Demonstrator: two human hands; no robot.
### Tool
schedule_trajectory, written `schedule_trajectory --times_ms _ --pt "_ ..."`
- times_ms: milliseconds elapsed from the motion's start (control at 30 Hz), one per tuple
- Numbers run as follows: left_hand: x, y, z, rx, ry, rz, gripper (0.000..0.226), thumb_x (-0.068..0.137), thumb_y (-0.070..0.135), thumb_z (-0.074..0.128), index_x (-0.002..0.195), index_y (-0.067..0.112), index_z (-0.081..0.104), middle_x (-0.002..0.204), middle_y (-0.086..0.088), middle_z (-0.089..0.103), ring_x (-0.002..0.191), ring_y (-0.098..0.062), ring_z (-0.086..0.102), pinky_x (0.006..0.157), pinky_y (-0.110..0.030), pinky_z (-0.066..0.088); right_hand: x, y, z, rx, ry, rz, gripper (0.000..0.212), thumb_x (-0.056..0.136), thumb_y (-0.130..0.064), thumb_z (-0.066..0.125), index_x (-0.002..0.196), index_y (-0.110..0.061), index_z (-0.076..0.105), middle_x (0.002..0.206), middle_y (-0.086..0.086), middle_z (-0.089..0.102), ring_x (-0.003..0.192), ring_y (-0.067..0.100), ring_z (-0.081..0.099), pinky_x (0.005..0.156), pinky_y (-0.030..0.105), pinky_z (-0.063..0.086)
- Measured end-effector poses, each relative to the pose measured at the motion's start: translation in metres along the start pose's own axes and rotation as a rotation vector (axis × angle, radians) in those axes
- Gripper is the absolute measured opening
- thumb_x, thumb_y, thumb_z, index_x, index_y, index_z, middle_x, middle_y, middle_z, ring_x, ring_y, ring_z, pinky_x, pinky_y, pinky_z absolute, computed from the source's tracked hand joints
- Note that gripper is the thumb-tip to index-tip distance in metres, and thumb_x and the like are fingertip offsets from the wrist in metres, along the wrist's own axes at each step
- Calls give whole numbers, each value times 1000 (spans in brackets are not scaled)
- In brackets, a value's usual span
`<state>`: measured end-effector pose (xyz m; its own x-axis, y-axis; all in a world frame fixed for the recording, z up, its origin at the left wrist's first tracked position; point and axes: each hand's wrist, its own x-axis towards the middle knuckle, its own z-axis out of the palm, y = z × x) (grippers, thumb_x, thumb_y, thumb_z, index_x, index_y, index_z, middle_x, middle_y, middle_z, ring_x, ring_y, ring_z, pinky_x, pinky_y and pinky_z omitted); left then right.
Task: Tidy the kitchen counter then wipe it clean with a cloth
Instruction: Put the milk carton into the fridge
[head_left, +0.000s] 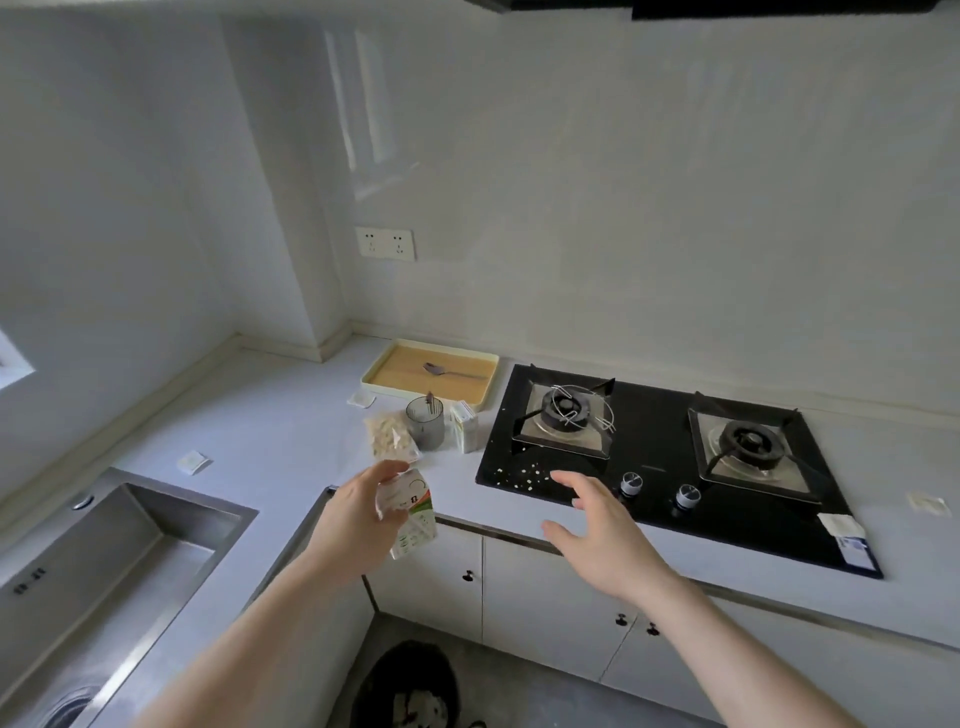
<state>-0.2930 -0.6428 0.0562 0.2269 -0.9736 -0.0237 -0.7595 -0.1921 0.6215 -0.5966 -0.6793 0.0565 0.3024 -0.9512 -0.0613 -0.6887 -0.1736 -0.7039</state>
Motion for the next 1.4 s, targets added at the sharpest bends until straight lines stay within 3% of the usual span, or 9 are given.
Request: schedule_trajectory --times_ms 267,500,667,867,1067,1400 --pt "158 -58 34 56 -143 -33 57 87 9 69 138 29 54 136 2 58 122 -23 55 98 -33 48 152 2 43 -6 -55 133 55 96 -33 64 146 -32 42 149 -10 44 130 12 50 107 33 44" --pt "229 -82 79 44 -269 -75 59 82 2 62 136 24 56 134 -2 56 117 -25 54 96 -34 48 228 18 72 -2 -99 264 57 96 -32 64 148 -25 41 147 -3 48 120 15 55 103 33 47" --pt "248 -89 103 16 -329 -71 57 82 -5 55 132 23 56 130 2 56 112 -22 58 89 -32 53 282 23 85 -71 -149 278 59 95 -37 62 148 -26 39 148 -2 48 129 19 52 106 39 47" --pt "250 -97 121 6 -339 -94 54 88 -2 59 132 29 54 137 8 52 120 -18 55 95 -29 51 347 20 104 -222 -224 241 62 96 -41 62 150 -21 39 148 1 48 133 22 50 103 37 45" --pt "250 -106 121 -41 -301 -167 58 90 16 72 142 28 48 147 7 43 124 -20 56 103 -33 50 400 16 130 -321 -297 208 43 92 -43 62 128 -21 52 124 1 59 103 22 61 79 37 53" --pt "236 -121 115 -22 -252 -251 52 95 25 69 143 30 48 130 11 59 107 -9 59 92 -25 51 413 23 148 -368 -286 172 30 97 -36 58 120 -17 57 114 6 63 86 22 58 69 33 51"
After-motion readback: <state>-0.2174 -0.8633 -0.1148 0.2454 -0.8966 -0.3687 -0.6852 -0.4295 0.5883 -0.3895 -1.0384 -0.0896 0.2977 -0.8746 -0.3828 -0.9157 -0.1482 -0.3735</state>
